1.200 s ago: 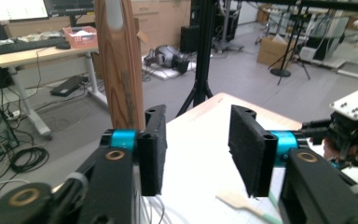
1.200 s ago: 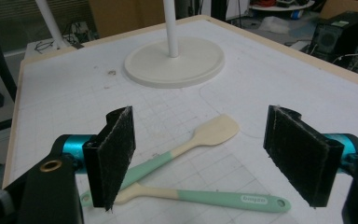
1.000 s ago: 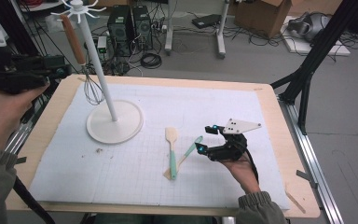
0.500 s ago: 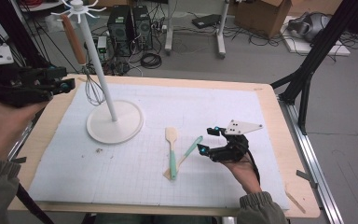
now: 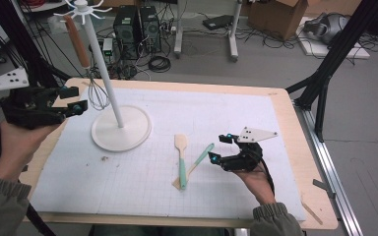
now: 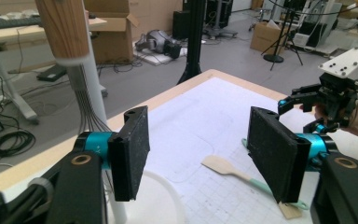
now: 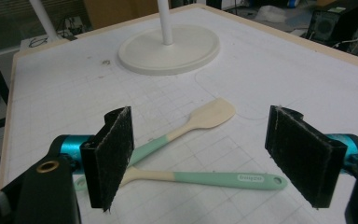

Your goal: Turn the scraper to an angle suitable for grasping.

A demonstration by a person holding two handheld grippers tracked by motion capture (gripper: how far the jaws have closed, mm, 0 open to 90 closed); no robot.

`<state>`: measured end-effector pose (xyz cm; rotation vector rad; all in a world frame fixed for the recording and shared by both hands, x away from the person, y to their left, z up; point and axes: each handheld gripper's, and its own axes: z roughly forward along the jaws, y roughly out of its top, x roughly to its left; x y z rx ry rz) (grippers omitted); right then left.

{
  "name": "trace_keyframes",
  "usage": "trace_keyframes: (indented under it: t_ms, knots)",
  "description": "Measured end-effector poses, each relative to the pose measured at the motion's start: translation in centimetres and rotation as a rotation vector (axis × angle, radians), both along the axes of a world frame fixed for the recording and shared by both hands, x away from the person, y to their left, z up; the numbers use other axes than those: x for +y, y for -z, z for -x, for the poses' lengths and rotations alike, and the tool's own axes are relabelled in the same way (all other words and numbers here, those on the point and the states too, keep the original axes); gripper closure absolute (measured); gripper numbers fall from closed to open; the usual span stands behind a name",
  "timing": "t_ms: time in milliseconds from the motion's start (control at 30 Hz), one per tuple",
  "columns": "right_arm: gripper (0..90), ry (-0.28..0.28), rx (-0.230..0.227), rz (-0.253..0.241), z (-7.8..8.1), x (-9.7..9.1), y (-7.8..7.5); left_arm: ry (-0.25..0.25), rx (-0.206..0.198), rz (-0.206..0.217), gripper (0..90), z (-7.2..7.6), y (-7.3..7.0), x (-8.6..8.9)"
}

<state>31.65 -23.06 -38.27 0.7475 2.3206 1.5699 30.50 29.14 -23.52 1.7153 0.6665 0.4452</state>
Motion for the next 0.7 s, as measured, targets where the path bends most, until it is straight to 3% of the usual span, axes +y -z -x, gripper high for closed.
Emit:
trace_keyframes:
  t_ms: [233,400,700]
  knots:
    - [21.8,0.003,0.005,0.012,-0.1,0.2,0.2,-0.003,0.014,0.010,32.3,0.3,2.0,-0.6]
    - [21.0,0.006,0.023,0.009,-0.1,0.3,0.3,-0.001,0.011,-0.013,28.2,0.7,2.7,-1.3]
    - [20.3,0.006,0.015,0.019,0.3,0.4,0.4,0.004,0.000,-0.031,26.3,1.6,3.7,-1.8]
